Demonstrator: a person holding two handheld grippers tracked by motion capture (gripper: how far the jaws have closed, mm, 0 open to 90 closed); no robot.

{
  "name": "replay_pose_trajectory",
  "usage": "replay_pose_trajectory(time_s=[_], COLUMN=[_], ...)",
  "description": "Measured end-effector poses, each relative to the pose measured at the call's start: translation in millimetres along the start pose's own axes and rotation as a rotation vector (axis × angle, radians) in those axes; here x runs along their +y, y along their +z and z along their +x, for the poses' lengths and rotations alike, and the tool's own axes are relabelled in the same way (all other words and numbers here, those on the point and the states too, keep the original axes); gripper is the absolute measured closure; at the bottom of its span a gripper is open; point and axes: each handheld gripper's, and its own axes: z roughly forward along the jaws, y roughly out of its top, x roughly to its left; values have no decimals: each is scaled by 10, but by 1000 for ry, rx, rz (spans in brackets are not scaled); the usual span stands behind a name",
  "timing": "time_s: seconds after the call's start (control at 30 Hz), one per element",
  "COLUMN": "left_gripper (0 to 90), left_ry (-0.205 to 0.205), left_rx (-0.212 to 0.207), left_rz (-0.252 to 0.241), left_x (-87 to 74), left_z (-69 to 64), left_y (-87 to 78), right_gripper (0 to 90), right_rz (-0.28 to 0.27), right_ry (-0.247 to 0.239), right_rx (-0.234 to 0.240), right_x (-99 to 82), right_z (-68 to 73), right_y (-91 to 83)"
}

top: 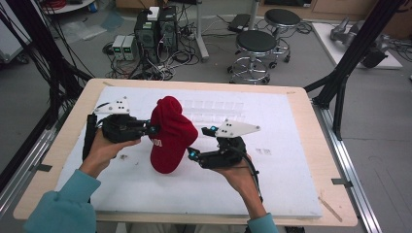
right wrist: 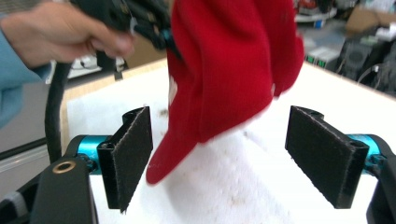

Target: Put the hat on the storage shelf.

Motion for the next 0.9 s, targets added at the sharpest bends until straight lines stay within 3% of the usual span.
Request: replay_pose_trajectory(time_s=[0.3, 0.33, 0.4, 0.5, 0.9], left_gripper=[865, 865, 865, 865, 865], left_ry=[9, 15, 16, 15, 15], left_rx=[18, 19, 22, 16, 13], left_rz=[-38, -39, -46, -65, -105], left_x=[134, 146, 163, 178, 204], left_z=[-67, -75, -94, -114, -168], left_y=[40, 50, 67, 76, 91], right_gripper=[236, 258, 266, 373, 618], right_rz=[27, 72, 81, 83, 96], right_ry=[64, 78, 82, 93, 139], right_rx=[-13, -2, 1, 7, 37], right_x=[-157, -176, -178, -173, -180], right_z=[14, 29, 37, 65, 42], right_y=[93, 153, 171, 213, 293])
